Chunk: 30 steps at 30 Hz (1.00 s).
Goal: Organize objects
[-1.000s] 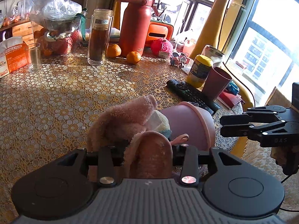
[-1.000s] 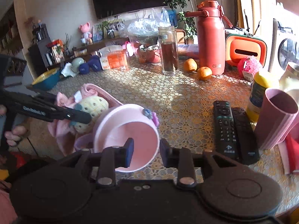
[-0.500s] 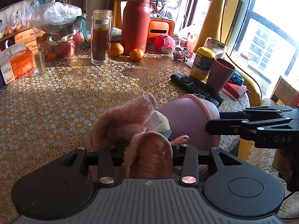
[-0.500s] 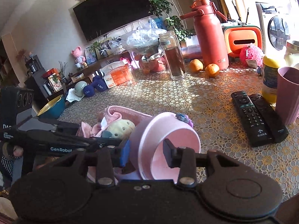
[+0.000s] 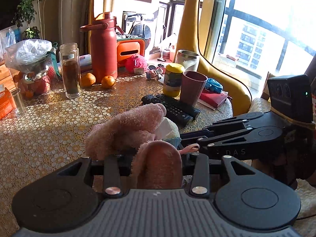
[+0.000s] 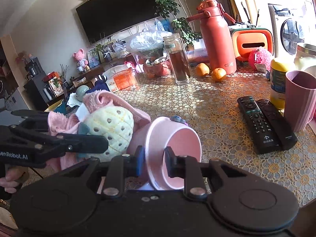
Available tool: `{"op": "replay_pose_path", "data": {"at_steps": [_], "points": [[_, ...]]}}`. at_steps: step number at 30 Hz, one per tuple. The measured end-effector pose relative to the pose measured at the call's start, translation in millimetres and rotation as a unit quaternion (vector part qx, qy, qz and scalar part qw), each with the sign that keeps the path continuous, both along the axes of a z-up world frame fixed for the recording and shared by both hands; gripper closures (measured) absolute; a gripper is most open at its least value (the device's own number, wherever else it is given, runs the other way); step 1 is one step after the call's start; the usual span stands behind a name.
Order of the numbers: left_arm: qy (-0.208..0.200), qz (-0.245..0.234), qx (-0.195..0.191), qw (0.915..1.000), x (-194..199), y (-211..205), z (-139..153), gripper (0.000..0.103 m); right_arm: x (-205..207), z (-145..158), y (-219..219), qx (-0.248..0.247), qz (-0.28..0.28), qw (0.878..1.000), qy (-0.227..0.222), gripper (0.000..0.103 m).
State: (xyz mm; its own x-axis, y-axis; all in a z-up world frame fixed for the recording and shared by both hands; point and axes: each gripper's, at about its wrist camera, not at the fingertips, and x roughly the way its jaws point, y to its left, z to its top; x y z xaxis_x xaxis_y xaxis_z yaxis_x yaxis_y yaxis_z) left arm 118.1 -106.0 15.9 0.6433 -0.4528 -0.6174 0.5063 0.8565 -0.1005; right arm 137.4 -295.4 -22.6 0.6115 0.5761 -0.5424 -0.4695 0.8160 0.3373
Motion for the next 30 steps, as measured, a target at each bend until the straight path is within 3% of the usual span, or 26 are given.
{"op": "replay_pose_path", "data": {"at_steps": [7, 19, 30], "points": [[-0.01, 0.009, 0.023, 0.9997, 10.1, -5.8, -6.2, 0.064, 1.5, 0.5, -5.8, -0.007, -0.005, 1.0, -0.006, 0.082], [0.049, 0.064, 0.034, 0.9962, 36.8, 23.9, -35.4, 0.064, 1.1, 0.7, -8.8, -0.011, -0.004, 1.0, -0.011, 0.082], [0.022, 0.049, 0.015, 0.9984, 14.9, 22.5, -8.3, 0.064, 1.8, 1.8, -8.6, -0.019, 0.001, 1.0, -0.014, 0.083]]}}
